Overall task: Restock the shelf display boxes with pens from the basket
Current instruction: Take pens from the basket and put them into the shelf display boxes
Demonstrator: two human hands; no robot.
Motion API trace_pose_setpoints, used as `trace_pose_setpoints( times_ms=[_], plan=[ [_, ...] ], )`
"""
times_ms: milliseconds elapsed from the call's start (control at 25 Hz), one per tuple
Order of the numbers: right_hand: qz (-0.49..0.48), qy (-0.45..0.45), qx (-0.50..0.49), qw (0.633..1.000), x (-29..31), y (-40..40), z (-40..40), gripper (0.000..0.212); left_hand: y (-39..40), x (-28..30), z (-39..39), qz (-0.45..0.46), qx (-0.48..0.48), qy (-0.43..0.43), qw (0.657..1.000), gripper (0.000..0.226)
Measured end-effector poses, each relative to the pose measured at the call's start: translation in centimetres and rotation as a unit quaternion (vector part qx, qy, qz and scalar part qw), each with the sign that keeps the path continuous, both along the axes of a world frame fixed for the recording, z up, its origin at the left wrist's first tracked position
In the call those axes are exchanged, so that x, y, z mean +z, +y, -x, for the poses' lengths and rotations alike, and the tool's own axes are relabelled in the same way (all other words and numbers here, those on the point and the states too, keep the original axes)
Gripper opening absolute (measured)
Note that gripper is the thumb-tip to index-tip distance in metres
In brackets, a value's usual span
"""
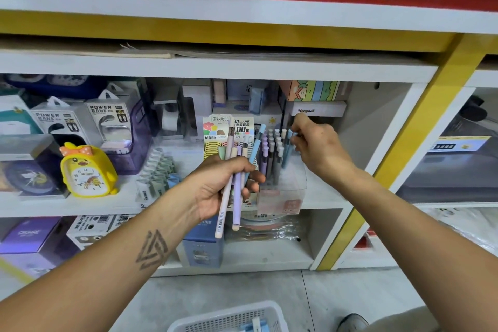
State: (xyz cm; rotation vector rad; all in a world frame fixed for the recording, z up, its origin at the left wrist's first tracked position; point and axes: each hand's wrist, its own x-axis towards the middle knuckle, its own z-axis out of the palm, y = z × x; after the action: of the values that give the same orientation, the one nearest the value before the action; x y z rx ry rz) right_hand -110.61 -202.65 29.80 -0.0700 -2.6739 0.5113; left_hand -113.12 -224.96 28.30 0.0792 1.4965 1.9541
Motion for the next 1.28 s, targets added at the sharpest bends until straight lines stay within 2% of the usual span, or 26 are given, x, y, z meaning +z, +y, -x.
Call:
trace_pose_setpoints(
  times_ms=[120, 280, 400, 480, 560, 600, 640, 720, 840, 920, 1000, 1080, 1160, 1280],
  plan=[
    [0.0, -0.002, -0.007, 1.0, 0.1, 0.3, 0.1, 0.013, -0.1, -0.1, 0.1, 0.002, -0.002, 0.0, 1.0, 0.018],
    [-0.022, 0.019, -0.008, 1.0, -0.3, 0.4, 0.4, 0.007, 0.0, -0.1, 0.0, 0.001, -0.008, -0.002, 1.0, 0.011],
    [-0.101, -0.02, -0.029, 0.994, -0.5, 0.2, 0.8, 0.026, 0.1, -0.1, 0.0, 0.001, -0.01, -0.004, 1.0, 0.011],
    [-0.109, -0.062, -0.05, 0.991, -0.5, 0.0, 0.9, 0.034, 0.1, -0.1, -0.1, 0.0, -0.013, -0.004, 1.0, 0.01],
    [-0.016, -0.034, -0.052, 0.998, -0.1, -0.4, 0.9, 0.034, 0.2, 0.0, -0.2, 0.001, -0.017, -0.001, 1.0, 0.01],
    [0.075, -0.009, -0.049, 0.996, 0.3, -0.8, 0.8, 0.03, 0.2, 0.0, -0.2, 0.002, -0.017, 0.0, 1.0, 0.011],
    [0.188, 0.002, -0.035, 0.982, 0.7, -1.2, 0.7, 0.025, 0.2, 0.1, -0.3, 0.002, -0.017, 0.0, 1.0, 0.014],
    [0.373, -0.015, 0.019, 0.927, 1.3, -2.0, 0.3, 0.017, 0.4, 0.2, -0.4, 0.0, -0.019, -0.003, 1.0, 0.019],
    [0.485, -0.029, 0.068, 0.872, 1.8, -2.6, -0.3, 0.012, 0.7, 0.3, -0.8, -0.001, -0.023, -0.005, 1.0, 0.026],
    [0.515, 0.014, 0.029, 0.857, 2.3, -2.1, -0.2, 0.012, 0.7, 0.3, -0.8, -0.001, -0.025, -0.009, 1.0, 0.024],
    [0.473, 0.076, -0.034, 0.877, 2.8, -0.9, -0.1, 0.013, 0.6, 0.3, -0.7, -0.001, -0.023, -0.014, 1.0, 0.021],
    [0.363, 0.101, -0.059, 0.925, 2.6, 0.1, -0.1, 0.012, 0.5, 0.2, -0.5, -0.001, -0.012, -0.016, 1.0, 0.024],
    [0.227, 0.077, -0.049, 0.97, 2.0, 0.4, -0.3, 0.011, 0.5, 0.1, -0.4, -0.002, -0.006, -0.014, 1.0, 0.025],
    [0.097, 0.028, -0.008, 0.995, 0.8, 0.3, -0.6, 0.011, 0.6, 0.1, -0.4, -0.004, -0.013, -0.012, 1.0, 0.027]
  ],
)
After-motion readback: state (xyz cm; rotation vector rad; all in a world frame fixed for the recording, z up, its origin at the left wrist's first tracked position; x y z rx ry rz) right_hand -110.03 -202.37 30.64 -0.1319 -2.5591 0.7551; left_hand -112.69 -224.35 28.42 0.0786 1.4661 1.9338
